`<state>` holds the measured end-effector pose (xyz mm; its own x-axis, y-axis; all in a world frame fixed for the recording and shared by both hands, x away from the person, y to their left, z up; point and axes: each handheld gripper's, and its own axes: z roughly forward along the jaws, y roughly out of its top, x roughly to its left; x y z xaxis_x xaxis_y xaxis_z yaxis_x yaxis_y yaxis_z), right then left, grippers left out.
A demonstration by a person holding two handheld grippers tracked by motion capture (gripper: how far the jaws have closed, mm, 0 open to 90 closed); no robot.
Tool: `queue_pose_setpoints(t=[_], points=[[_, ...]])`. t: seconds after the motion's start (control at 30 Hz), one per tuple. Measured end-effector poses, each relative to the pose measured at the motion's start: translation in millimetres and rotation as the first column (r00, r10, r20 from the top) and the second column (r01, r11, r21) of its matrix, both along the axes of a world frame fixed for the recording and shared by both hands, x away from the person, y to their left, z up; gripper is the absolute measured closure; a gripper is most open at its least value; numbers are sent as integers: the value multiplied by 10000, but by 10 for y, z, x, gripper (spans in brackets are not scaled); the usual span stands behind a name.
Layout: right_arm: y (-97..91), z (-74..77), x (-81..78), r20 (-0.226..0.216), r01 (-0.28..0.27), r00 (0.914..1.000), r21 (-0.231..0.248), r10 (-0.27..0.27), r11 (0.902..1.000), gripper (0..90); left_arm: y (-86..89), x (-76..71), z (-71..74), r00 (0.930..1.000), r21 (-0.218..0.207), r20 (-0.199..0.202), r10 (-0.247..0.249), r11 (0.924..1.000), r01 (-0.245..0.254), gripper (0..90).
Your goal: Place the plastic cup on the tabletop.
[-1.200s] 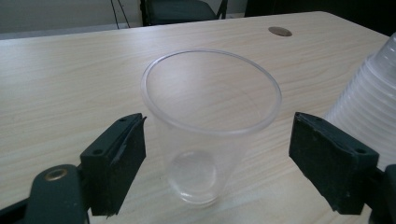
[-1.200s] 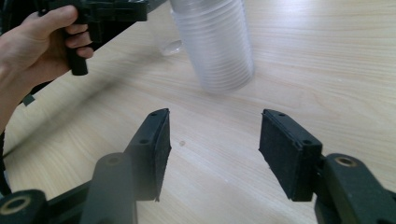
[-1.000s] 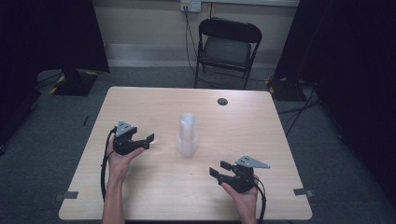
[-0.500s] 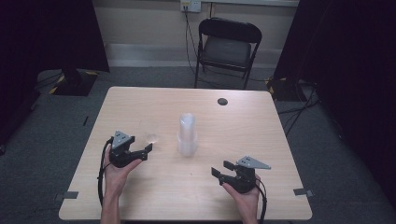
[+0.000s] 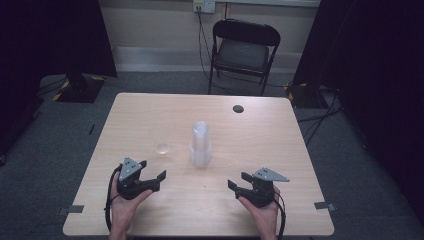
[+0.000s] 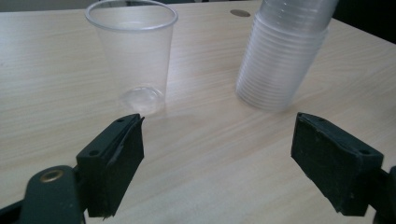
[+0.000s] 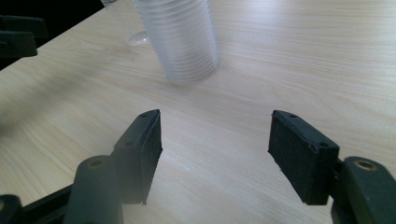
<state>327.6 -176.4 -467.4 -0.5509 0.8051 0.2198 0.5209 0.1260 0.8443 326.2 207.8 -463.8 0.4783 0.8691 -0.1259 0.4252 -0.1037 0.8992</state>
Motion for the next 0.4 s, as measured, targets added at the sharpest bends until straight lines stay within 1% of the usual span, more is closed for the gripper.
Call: queue_pose_setpoints(t=[0.03,0.07,0.13,0.2,0.23,0.3,0.33,0.37,0.4], points=[[4,4,-2,25,19,10000,-34,-19,10000,342,-8,-32,-16,9999,-8,-15,-105,9999,105,170],[5,9,-6,71,5,10000,-32,-5,10000,341,-14,-78,-29,9999,30,51,-138,9999,138,170],[3,12,-10,135,47,9999,-63,-47,10000,339,-25,-110,-39,9999,-103,126,-57,9999,58,170],[5,7,-5,137,117,9998,-128,-115,9998,327,-49,-122,-43,10000,272,53,14,9996,-15,171],[4,2,3,120,135,9998,-168,-133,9998,323,-69,-147,-47,9999,330,51,-95,9994,93,172],[5,-2,12,162,192,9997,-291,-187,9994,303,-79,-176,-57,9985,-27,104,-536,9986,537,172],[2,-2,16,173,261,9995,-362,-255,9990,294,-85,-188,-63,9978,112,121,-651,9978,649,173],[-1,-1,22,175,341,9993,-511,-333,9981,283,-97,-198,-71,9985,290,138,-538,9982,534,174],[0,-4,31,226,429,9989,-747,-413,9963,275,-94,-203,-77,9992,357,84,-401,9986,398,173]])
